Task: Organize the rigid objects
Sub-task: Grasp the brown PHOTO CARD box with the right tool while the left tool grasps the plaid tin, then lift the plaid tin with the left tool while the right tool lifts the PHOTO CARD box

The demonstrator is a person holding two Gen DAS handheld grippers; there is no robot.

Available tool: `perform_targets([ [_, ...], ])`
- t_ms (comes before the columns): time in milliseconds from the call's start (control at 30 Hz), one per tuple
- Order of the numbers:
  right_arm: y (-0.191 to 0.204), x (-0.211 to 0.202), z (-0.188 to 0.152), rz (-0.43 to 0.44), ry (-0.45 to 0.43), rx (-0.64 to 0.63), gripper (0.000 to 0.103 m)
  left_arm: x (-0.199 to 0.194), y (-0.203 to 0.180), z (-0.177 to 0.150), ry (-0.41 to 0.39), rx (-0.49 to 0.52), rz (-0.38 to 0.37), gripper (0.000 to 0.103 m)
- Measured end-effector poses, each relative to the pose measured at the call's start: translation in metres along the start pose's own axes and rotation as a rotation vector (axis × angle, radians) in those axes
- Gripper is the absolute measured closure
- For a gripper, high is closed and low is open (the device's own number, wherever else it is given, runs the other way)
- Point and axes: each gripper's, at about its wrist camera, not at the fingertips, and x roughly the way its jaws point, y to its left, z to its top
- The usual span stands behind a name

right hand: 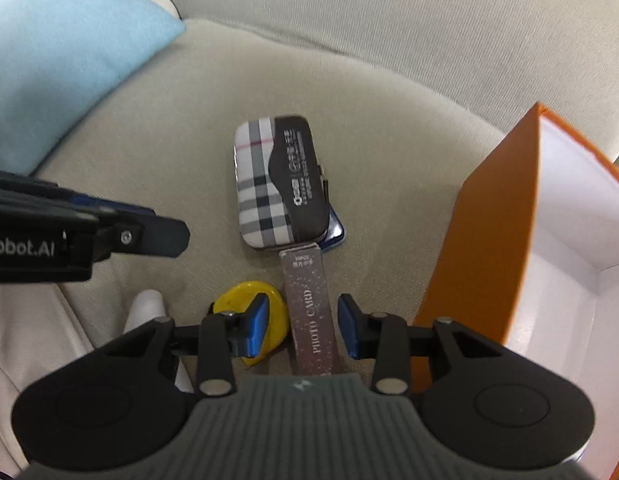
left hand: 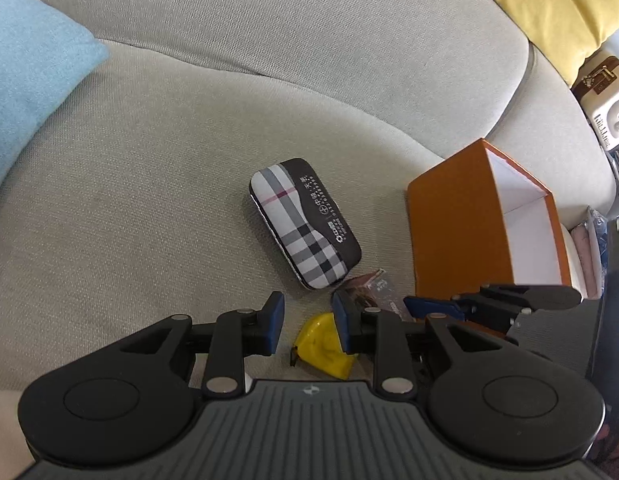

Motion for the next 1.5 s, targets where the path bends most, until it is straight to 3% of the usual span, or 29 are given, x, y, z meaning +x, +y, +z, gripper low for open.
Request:
perform_targets([
  [67,-0.001,0.004,0.0,0.0,0.015,0.001,0.077,0.004,0.002,0.004,0.002,-0.013,-0.001,0.067],
  [200,-0.006,-0.004,0.004,-0.011,-0.017,0.011,0.08,0.015,0.009,0.013,0.0,-0.085,0.003,0.047],
  [333,-0.016,-0.017,0.018,-0.032,-0.095,0.03,0.08,0.031,0.02,0.024,-0.01,-0.192,0.006,0.039],
  [600,-0.031,-0.007,0.048,-0.028,-0.151,0.061,0.08,0.064,0.036,0.027,0.012,-0.342,-0.004,0.038],
  [700,-0.035,0.002,0.051,-0.023,-0.152,0.052,0.08,0.062,0.042,0.028,-0.026,-0.355,-0.012,0.042],
  [800,-0.036,0.011,0.054,0.008,-0.139,0.069,0.08,0.06,0.038,0.03,-0.055,-0.319,-0.025,0.061],
  [1000,-0.031,0.015,0.056,0.073,-0.136,0.063,0.08,0.045,0.028,0.03,-0.078,-0.26,-0.017,0.076],
  [1233,-0.032,0.016,0.054,0.061,-0.143,0.076,0.08,0.052,0.014,0.04,-0.085,-0.268,-0.054,0.077],
  [1367,-0.037,0.017,0.054,0.058,-0.144,0.1,0.079,0.07,0.016,0.041,-0.021,-0.308,-0.111,0.077],
  [1400,-0.038,0.018,0.054,0.058,-0.14,0.104,0.084,0.074,0.016,0.041,-0.01,-0.329,-0.138,0.077],
  [1433,-0.041,0.02,0.053,0.072,-0.127,0.112,0.095,0.075,0.013,0.04,-0.011,-0.333,-0.132,0.077],
  [1500,-0.044,0.019,0.05,0.084,-0.134,0.132,0.095,0.076,0.008,0.04,-0.036,-0.313,-0.144,0.078],
])
